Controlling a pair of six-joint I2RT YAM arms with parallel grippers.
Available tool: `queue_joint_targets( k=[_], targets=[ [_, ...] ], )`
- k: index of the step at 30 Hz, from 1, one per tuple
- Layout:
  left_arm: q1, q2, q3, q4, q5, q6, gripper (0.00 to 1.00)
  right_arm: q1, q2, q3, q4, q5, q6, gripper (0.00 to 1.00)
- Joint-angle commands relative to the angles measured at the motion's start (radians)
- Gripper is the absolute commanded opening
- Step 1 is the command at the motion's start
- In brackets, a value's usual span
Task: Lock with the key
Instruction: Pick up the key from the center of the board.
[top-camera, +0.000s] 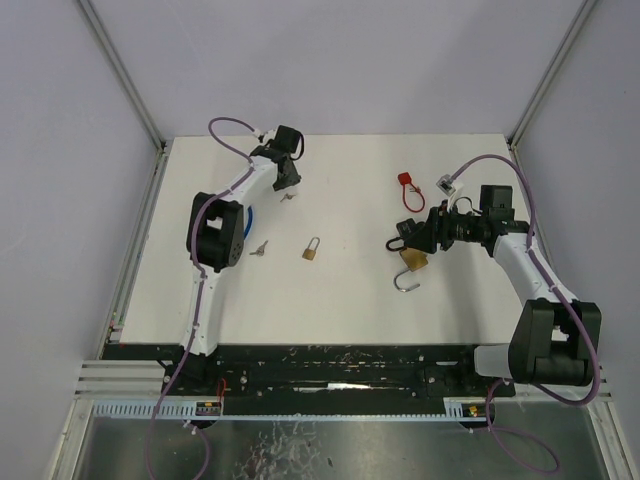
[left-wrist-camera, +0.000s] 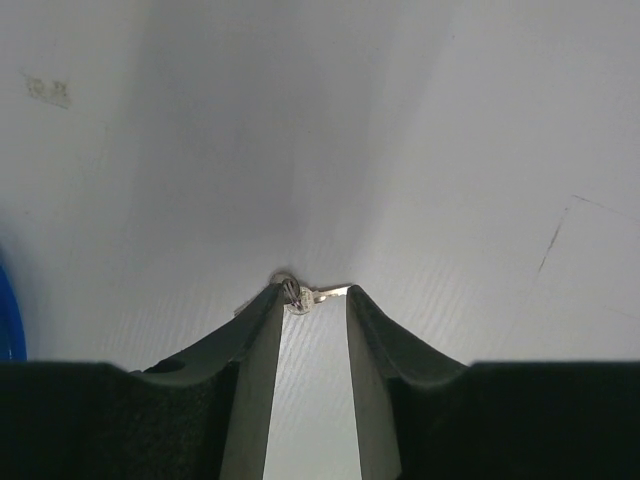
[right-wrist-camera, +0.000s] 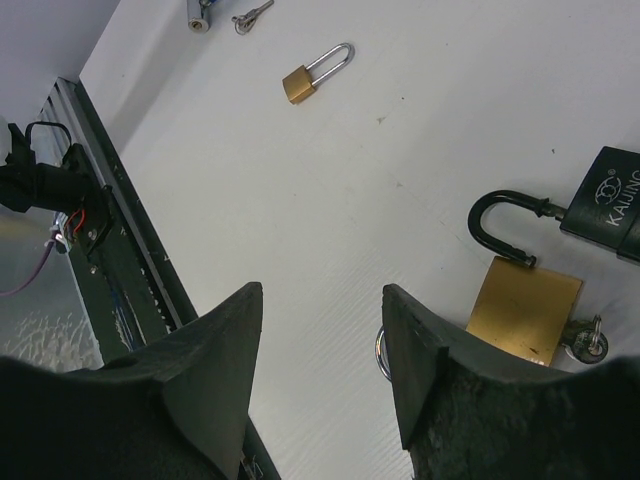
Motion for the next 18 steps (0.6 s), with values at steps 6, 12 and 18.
queue_joint_targets(
  k=[6,12,18],
  targets=[
    [0.006,0.037,0.028,-0.019,-0.031,-0.028,0.29,0.005,0.013,0.054,-0.016,-0.003,-0.023,0.58],
    [0.006,0.061,0.041,-0.020,-0.020,-0.031,0.26,0.005,0.008,0.054,-0.020,0.000,-0.027,0.58],
    [0.011,0.069,0.048,-0.019,-0.010,-0.032,0.22,0.005,0.006,0.054,-0.024,0.003,-0.031,0.58]
  ],
)
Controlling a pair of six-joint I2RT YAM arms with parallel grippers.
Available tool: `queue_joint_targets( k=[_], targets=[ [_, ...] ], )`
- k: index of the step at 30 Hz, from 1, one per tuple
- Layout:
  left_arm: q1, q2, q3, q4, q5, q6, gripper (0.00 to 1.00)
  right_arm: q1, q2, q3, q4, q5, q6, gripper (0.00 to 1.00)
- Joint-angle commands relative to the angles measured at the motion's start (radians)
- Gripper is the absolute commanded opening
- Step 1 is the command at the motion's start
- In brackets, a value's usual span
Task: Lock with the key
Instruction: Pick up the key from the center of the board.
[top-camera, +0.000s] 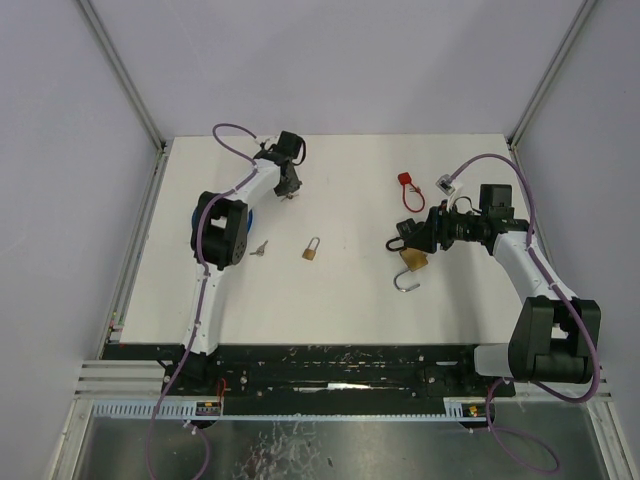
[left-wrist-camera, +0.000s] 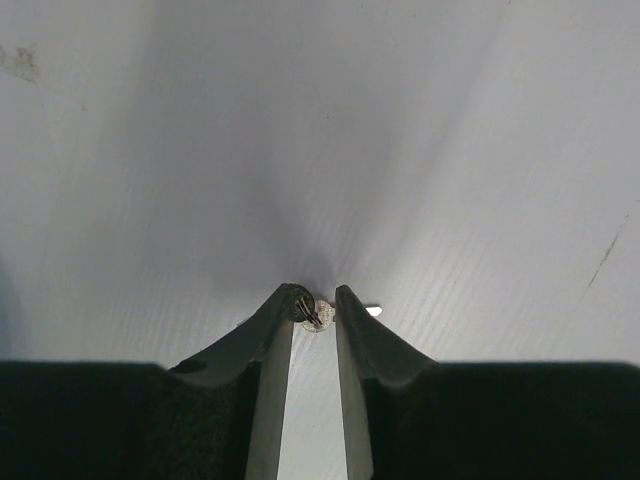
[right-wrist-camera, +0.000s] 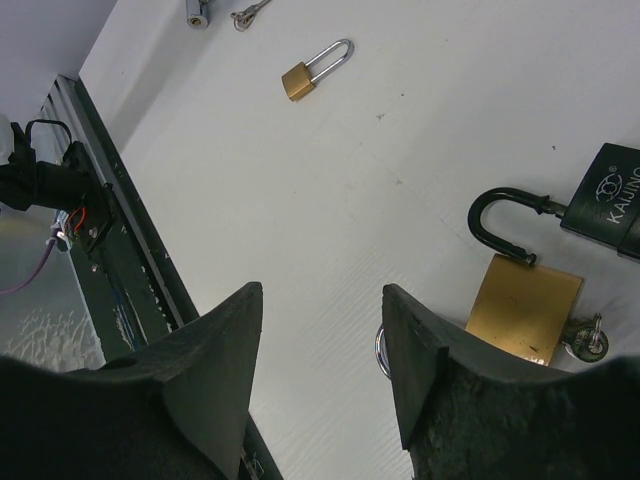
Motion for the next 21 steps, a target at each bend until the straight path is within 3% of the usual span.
queue_joint_targets(
  k=[1,21],
  targets=[
    [0.008,0.013,0.034,0.001,-0.005,-0.011,0.21,0.005,-0.008,0.042,-0.003,0.000,-0.019,0.58],
    [0.012,0.011,0.027,0.003,0.070,-0.002,0.01,0.005,-0.017,0.040,-0.006,0.000,-0.022,0.58]
  ],
)
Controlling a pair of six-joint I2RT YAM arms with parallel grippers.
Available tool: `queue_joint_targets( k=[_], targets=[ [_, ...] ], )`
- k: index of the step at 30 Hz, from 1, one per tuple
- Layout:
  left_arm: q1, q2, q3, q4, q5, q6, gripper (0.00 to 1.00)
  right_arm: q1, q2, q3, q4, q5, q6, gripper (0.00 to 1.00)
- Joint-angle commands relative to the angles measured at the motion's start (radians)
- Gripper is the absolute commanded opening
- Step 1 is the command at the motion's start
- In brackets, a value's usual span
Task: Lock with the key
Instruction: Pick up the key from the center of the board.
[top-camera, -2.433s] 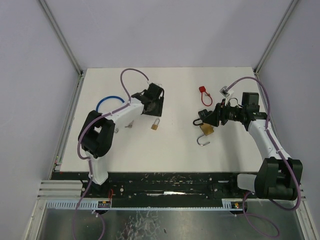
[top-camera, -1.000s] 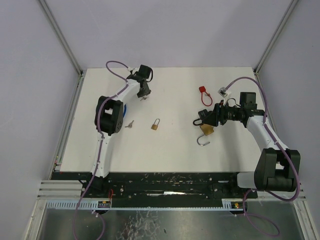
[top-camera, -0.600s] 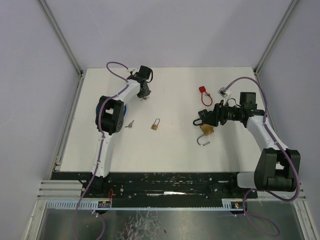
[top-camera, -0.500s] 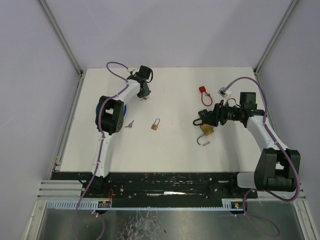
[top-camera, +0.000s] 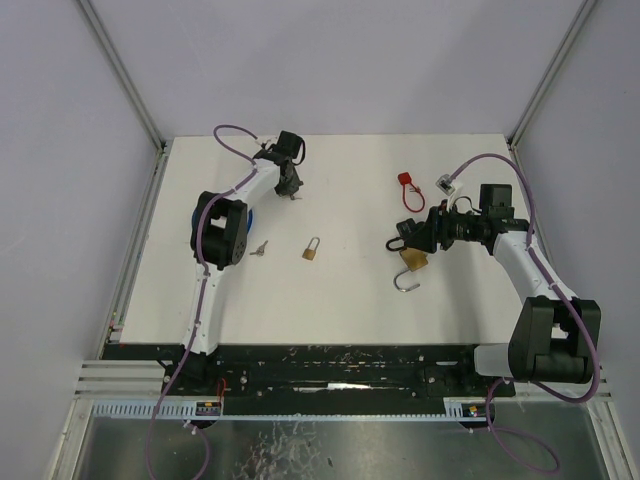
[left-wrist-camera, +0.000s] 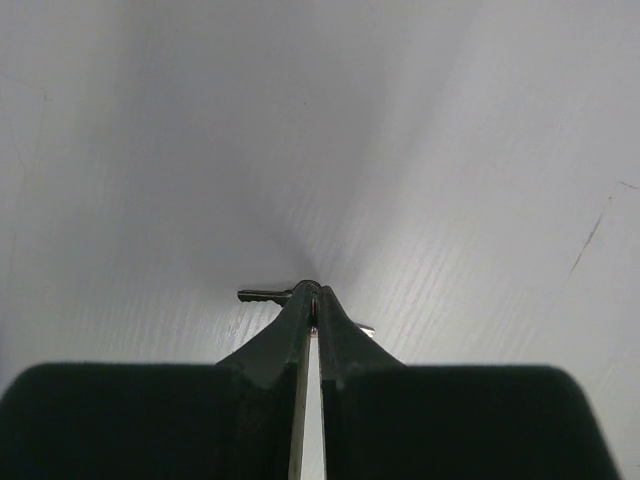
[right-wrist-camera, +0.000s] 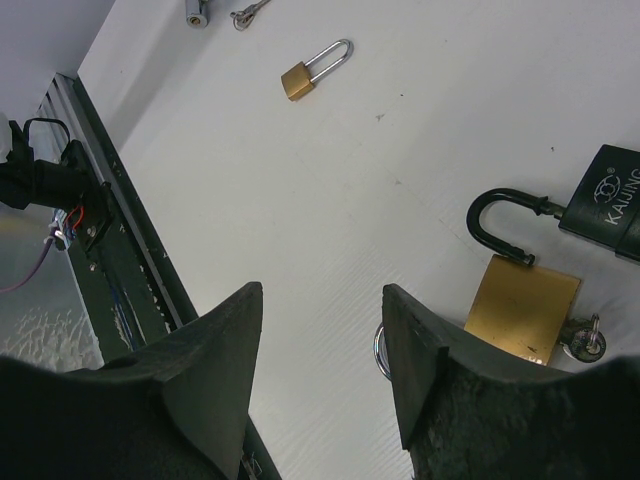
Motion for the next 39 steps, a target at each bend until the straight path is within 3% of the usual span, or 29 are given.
queue_joint_targets(
  k=[1,7,16,25,33,37,39],
  targets=[
    [0.008,0.008,0.023,0.003,0.029,0.003,0.00,0.005,-0.018,0.039,-0.002,0.000,-0.015,0.58],
    [0.008,-0.039,-0.020,0.023,0.069,0.020,0.00,0.005,-0.024,0.038,-0.002,-0.003,-0.014,0.58],
    [0.006,-0.238,-0.241,0.131,0.199,0.099,0.00,0.005,-0.033,0.034,0.001,-0.012,-0.009,0.58],
    [-0.046,-0.490,-0.585,0.311,0.401,0.182,0.00,0.005,-0.030,0.015,0.037,-0.070,0.004,0.57],
    [-0.156,-0.650,-0.773,0.562,0.651,0.116,0.00,0.028,-0.013,0.000,0.147,-0.167,0.081,0.58],
    [-0.225,-0.674,-0.794,0.639,0.747,0.134,0.00,0.054,0.009,0.044,0.088,-0.214,-0.049,0.59],
    [-0.249,-0.669,-0.788,0.650,0.792,0.167,0.00,0.060,0.034,0.097,-0.030,-0.240,-0.241,0.60]
  ],
)
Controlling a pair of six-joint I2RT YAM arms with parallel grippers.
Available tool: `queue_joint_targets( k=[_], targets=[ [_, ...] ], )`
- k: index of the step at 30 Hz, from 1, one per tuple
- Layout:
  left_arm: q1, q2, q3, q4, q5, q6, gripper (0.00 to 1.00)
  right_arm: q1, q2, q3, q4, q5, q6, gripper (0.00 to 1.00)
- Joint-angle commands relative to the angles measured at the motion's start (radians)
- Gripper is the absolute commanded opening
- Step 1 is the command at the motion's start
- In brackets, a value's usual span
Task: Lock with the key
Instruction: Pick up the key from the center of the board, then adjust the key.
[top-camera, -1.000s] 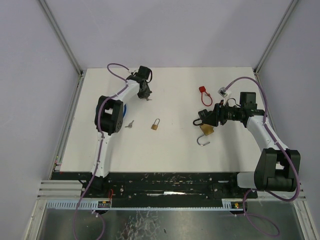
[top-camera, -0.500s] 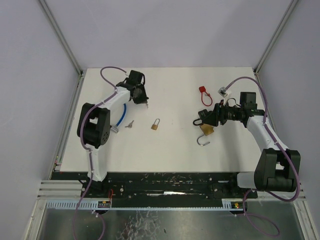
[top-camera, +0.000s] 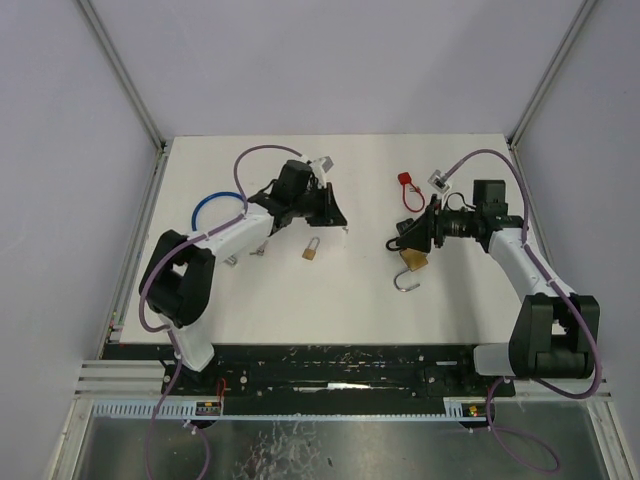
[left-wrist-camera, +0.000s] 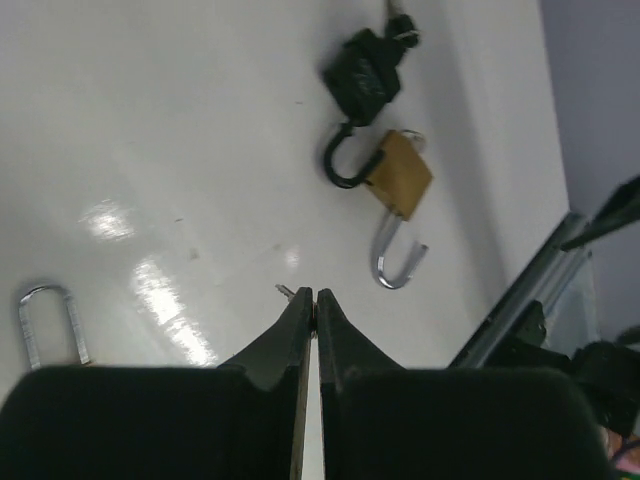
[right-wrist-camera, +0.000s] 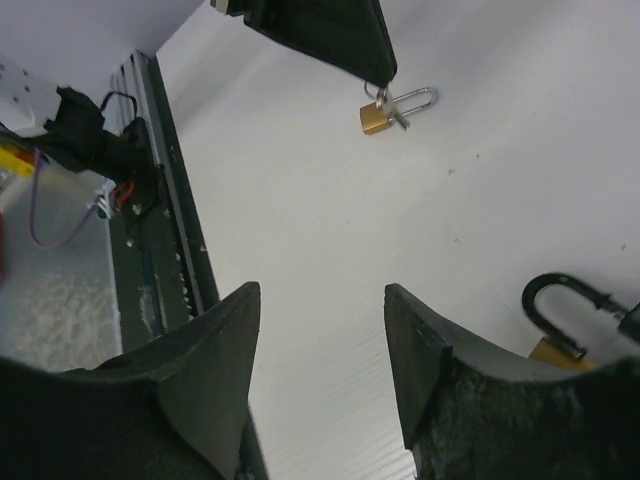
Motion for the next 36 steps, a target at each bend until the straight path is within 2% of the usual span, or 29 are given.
queue_joint_targets(
  k=[1,6,8,10,13,17,20,28,36],
  targets=[
    [-0.048,-0.024,-0.004,0.155,0.178,0.054,0.00,0.023,0.050,0.129,-0.195,-0.102,-0.363,0.60],
    [-0.090,-0.038,-0.003,0.174,0.252,0.129,0.00,0.027,0.108,0.274,-0.629,-0.118,-1.063,0.65],
    [-0.112,-0.050,-0.004,0.180,0.256,0.157,0.00,0.032,0.114,0.292,-0.690,-0.115,-1.204,0.65],
    [-0.127,-0.056,-0.007,0.196,0.268,0.167,0.00,0.047,0.105,0.274,-0.662,-0.106,-1.240,0.64],
    [-0.144,-0.063,-0.016,0.219,0.291,0.168,0.00,0.089,0.072,0.218,-0.533,-0.054,-1.210,0.62],
    [-0.159,-0.074,-0.014,0.232,0.317,0.176,0.00,0.118,0.038,0.164,-0.338,0.029,-1.015,0.56],
    [-0.163,-0.082,-0.010,0.256,0.334,0.164,0.00,0.125,0.008,0.139,-0.266,0.065,-0.953,0.55],
    [-0.164,-0.100,-0.001,0.301,0.368,0.128,0.00,0.171,-0.102,0.015,-0.149,0.030,-0.898,0.52],
    [-0.167,-0.118,-0.019,0.345,0.388,0.099,0.00,0.193,-0.189,-0.124,0.233,0.098,-0.568,0.47]
  ],
)
